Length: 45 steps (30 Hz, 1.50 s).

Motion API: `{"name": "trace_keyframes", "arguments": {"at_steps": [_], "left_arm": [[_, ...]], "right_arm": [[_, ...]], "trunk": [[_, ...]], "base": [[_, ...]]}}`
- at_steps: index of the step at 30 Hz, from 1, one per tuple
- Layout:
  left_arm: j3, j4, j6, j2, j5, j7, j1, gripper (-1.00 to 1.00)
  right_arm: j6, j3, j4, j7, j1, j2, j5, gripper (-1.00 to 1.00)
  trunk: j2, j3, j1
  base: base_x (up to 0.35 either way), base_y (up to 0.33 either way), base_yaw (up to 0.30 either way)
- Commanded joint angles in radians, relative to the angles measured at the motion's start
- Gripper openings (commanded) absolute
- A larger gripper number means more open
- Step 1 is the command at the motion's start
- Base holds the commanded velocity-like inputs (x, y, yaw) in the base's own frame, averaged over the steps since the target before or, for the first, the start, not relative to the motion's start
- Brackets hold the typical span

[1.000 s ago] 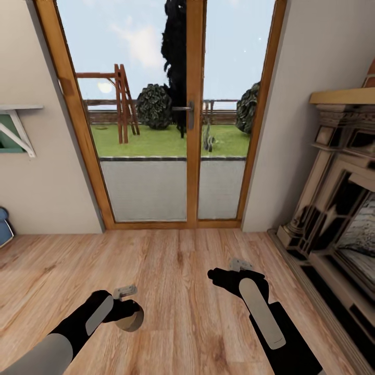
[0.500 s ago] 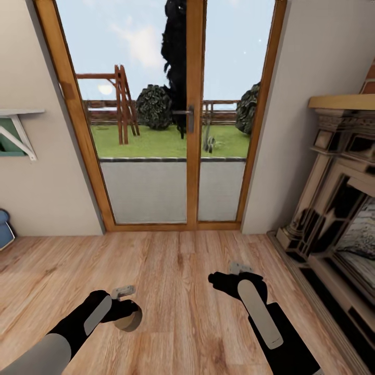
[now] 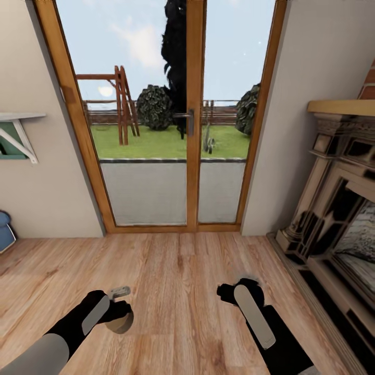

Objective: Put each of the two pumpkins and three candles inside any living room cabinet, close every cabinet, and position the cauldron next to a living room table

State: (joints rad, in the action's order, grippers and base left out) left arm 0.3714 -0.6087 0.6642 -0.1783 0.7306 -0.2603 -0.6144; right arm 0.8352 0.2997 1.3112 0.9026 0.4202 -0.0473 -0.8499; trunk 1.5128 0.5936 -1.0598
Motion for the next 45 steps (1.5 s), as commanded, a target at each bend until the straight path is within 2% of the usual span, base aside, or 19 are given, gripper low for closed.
{"name": "trace_keyframes", "arguments": {"at_steps": [1,4,9,45], "left_arm": [[0.007,-0.002,0.001,0.000,0.010,-0.013,-0.001,-1.00],[0.007,-0.002,0.002,0.000,0.010,-0.018,-0.001,-1.00],[0.007,-0.002,0.002,-0.006,0.010,-0.019,-0.001,-1.00],[0.007,-0.003,0.002,0.000,0.011,-0.017,-0.001,-1.00]], "right_arm": [[0.002,0.002,-0.027,0.050,0.002,0.000,0.012,1.00],[0.001,0.002,-0.122,0.121,0.002,0.000,0.047,1.00],[-0.003,0.004,-0.182,0.144,0.003,0.000,0.059,1.00],[-0.022,0.009,-0.187,0.144,0.003,-0.002,0.060,1.00]], "trunk": [[-0.007,-0.002,0.004],[-0.028,-0.012,0.015],[-0.063,-0.027,0.035],[-0.315,-0.140,0.173]], "base": [[0.000,0.000,0.000],[0.000,0.000,0.000],[0.000,0.000,0.000],[0.000,0.000,0.000]]}}
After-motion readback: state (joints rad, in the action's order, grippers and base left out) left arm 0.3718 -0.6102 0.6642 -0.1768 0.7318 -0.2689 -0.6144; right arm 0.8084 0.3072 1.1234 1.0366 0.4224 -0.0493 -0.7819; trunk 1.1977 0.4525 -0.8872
